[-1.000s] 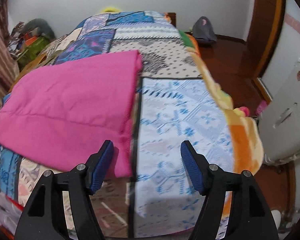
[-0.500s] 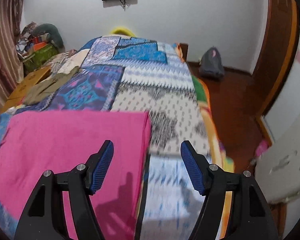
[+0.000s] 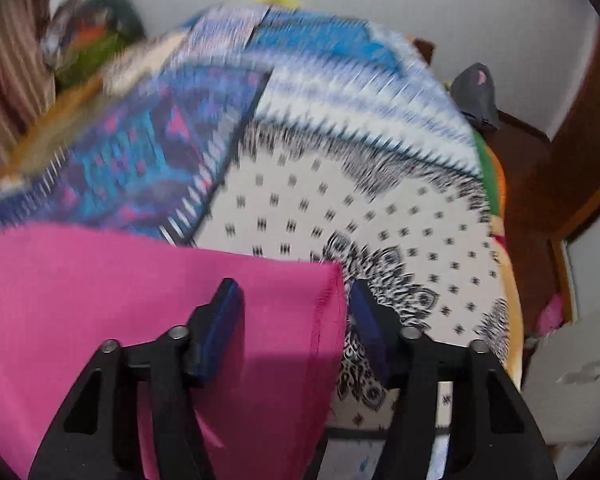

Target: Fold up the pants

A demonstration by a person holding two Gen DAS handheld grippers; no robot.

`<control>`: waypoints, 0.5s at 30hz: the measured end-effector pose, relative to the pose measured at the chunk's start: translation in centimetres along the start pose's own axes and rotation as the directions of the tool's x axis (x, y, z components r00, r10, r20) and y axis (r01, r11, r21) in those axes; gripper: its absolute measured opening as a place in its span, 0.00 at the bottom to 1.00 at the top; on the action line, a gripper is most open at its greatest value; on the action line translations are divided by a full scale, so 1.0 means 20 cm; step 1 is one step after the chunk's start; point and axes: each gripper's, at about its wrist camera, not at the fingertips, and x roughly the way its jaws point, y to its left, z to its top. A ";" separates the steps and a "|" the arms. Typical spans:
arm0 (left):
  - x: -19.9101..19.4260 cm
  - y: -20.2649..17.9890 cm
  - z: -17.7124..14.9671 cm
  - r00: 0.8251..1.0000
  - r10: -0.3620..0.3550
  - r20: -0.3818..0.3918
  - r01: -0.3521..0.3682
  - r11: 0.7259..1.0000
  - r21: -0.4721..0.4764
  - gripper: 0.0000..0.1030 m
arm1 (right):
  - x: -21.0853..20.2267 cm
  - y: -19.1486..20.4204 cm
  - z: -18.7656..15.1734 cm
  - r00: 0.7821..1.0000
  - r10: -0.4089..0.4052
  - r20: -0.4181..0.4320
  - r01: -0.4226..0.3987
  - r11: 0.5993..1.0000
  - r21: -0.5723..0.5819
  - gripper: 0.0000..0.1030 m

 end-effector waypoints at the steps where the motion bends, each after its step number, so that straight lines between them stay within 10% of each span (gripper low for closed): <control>1: 0.00 0.01 0.00 1.000 0.000 0.000 0.000 1.000 -0.003 0.77 | 0.00 0.00 0.00 1.000 -0.010 0.007 0.010 1.000 -0.004 0.49; 7: 0.00 0.06 -0.03 0.992 0.126 -0.014 -0.125 0.991 0.039 0.80 | -0.01 -0.09 -0.05 0.996 -0.091 -0.013 0.091 0.995 0.037 0.49; 15: -0.30 0.16 -0.07 0.995 0.096 0.039 -0.094 0.995 -0.042 0.80 | -0.39 -0.20 -0.24 0.995 -0.073 0.071 0.061 0.986 0.154 0.49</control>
